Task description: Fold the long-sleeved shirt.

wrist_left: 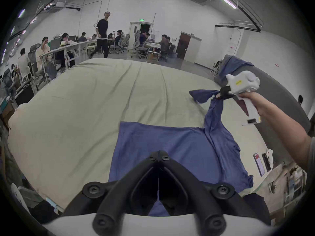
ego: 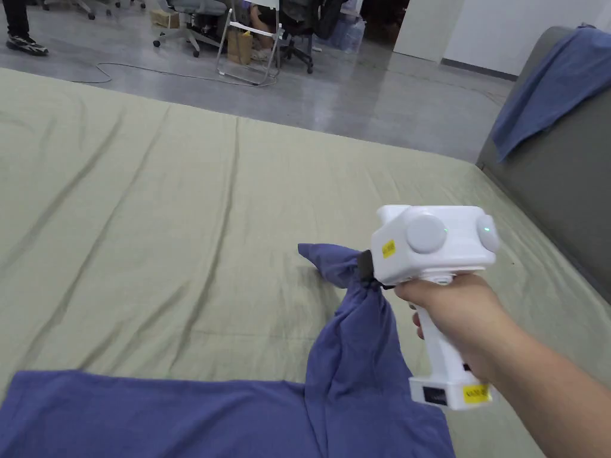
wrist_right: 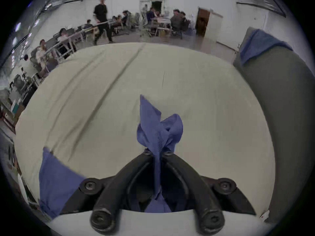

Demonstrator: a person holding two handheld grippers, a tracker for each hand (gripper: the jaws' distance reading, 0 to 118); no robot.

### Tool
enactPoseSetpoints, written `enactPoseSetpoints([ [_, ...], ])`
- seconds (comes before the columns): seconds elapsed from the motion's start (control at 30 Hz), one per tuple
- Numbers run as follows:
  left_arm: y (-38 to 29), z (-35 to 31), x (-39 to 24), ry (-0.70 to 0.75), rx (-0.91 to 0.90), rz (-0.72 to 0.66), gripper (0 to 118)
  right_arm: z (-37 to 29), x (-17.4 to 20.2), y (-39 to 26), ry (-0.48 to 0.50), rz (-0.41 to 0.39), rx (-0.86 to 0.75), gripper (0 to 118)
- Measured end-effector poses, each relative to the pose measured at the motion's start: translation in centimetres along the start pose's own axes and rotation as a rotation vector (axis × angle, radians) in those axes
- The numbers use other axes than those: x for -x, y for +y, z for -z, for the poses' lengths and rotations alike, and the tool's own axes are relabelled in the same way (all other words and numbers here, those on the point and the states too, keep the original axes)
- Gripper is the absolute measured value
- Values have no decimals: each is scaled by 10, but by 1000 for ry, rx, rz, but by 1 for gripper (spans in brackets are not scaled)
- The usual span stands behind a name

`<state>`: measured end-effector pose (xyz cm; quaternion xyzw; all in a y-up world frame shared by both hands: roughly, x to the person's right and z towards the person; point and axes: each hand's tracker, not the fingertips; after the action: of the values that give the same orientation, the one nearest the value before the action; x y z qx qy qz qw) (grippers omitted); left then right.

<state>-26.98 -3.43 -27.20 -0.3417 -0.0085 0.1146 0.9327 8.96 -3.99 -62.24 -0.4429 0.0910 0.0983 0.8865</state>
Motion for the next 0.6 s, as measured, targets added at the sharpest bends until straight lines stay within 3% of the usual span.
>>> enactPoseSetpoints([
  [0.2,-15,-3,-1,13,12,-19,0,-77,30,-119,26,-38,6,2],
  [0.27,-19,3,0,21,31,-25,0,-71,46,-169,19,-53,91,2],
  [0.4,-29,12,-2,44,58,-6,0,-16,69,-247,43,0,320,2],
  [0.47,-35,11,-6,37,75,7,0,-18,76,-252,-54,-19,108,2],
  [0.6,-42,10,-7,43,97,18,0,-20,70,-230,-20,20,258,4],
])
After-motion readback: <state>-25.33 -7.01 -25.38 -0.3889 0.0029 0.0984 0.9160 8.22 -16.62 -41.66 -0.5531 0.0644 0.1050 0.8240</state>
